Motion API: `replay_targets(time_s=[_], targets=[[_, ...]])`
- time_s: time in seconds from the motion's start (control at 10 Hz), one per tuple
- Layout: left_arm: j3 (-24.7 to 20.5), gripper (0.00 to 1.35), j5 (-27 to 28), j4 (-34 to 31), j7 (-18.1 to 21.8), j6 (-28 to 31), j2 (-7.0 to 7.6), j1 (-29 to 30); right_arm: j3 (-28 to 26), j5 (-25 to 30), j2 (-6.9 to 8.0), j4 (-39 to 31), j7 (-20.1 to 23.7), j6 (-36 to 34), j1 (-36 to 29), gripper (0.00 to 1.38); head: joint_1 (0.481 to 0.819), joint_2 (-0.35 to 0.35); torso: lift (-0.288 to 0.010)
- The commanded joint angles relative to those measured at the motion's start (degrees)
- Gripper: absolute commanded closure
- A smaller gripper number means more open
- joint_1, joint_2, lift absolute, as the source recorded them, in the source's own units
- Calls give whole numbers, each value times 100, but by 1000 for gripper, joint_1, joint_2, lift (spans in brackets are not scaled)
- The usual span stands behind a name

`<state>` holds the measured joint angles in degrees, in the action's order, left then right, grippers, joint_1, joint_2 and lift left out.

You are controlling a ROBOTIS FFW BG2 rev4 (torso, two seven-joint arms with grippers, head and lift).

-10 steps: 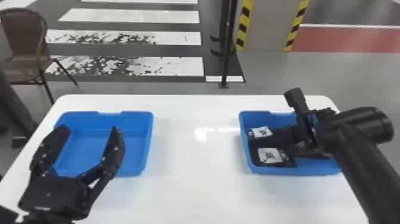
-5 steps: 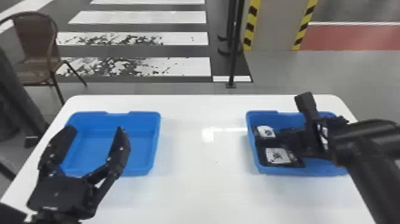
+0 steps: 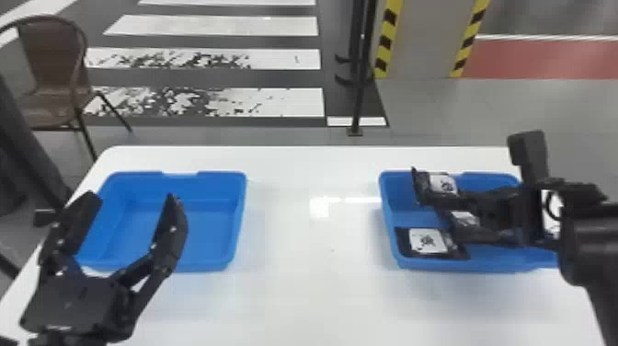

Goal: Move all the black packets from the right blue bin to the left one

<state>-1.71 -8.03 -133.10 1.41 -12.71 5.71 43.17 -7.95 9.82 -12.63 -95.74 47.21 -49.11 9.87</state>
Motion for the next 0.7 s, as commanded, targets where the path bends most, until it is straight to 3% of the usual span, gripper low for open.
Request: replay_targets(time_s=[0.0,0.2,0.3,0.4,0.6], targets=[[-12,176,14,0,0,-65,-9,0,-473,-353,24,-558,-159,341,-452,1108,695,-53,-140],[-12,171,-146,28,0,-206,-35,-43,-530,-2067,59,-389,-168,1874,-916,1110,695,-71,-140],[-1,171,-168,28,0,-304,-44,-43,-187,-2821,77,-164,-159,2662,-1043,1113,695,-43,-140],[45,171,-168,28,0,-431,-35,-57,201,-3404,86,89,-71,2971,-1085,1118,695,-2,-140],[182,177,-317,-28,0,-431,9,-85,1058,-4032,86,483,-18,3238,-1029,1121,695,79,-140]])
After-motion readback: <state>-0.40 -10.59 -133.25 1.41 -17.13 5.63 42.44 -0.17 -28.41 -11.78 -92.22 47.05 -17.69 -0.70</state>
